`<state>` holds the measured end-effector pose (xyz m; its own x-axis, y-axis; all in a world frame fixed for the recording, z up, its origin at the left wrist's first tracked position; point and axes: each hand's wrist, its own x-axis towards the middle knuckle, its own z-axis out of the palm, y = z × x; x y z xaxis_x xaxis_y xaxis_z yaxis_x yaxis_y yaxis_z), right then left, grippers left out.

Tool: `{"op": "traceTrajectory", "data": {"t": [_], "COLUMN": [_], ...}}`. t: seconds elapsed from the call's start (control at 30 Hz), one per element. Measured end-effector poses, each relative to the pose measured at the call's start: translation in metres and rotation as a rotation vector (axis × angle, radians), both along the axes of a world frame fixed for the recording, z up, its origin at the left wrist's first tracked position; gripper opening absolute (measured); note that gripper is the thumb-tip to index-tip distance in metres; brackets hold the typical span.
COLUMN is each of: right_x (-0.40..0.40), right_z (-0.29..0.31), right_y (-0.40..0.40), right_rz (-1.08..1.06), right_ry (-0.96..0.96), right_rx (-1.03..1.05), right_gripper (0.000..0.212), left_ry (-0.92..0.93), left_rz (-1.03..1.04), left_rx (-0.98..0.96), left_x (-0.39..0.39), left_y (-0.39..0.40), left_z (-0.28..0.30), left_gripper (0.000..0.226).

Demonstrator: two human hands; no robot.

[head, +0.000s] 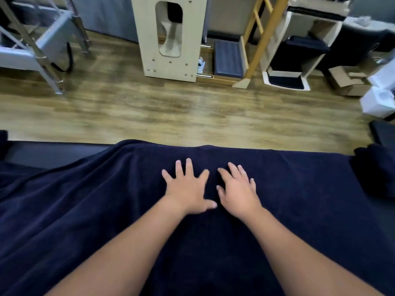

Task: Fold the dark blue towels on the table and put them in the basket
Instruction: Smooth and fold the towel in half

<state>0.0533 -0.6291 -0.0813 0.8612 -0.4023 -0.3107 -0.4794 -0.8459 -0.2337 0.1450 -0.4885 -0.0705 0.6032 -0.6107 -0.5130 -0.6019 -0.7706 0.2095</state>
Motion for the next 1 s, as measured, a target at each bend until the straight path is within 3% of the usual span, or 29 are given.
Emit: {"op": "traceTrajectory", "data": {"t": [0.17, 0.37, 0.6, 0.73, 0.9, 1.0], "right_x": [-0.065, -0.106, -0.133, -0.135, -0.151, -0.168], "right_z": [-0.005, -0.010, -0.011, -0.011, -0.011, -0.010], "right_y": [-0.031, -0.122, -0.199, -0.228, -0.254, -0.231], "right_rz": [-0.039, -0.391, -0.498, -0.493, -0.557, -0.453], "right_ry": [0.013, 0.093, 0.137, 0.129, 0.128, 0.134], "right_rx": [-0.029, 0.028, 0.077, 0.088, 0.099, 0.029], "right_gripper": [0.058, 0.071, 0.074, 0.077, 0.083, 0.084], "left_ry": [0.024, -0.011, -0.044, -0.161, -0.172, -0.211], "left_rz": [0.028, 0.077, 0.191, 0.090, 0.034, -0.002], "left_rx": [0.097, 0.261, 0.285, 0.344, 0.382, 0.411], "left_x": [-0.040, -0.042, -0.053, -0.071, -0.084, -0.085], "left_y": [-0.037, -0.067, -0.079, -0.100, -0.123, -0.119], "left_z": [-0.009, 0.000, 0.003, 0.008, 0.005, 0.007], "left_gripper": [0.131, 0.147, 0.152, 0.150, 0.151, 0.149]}}
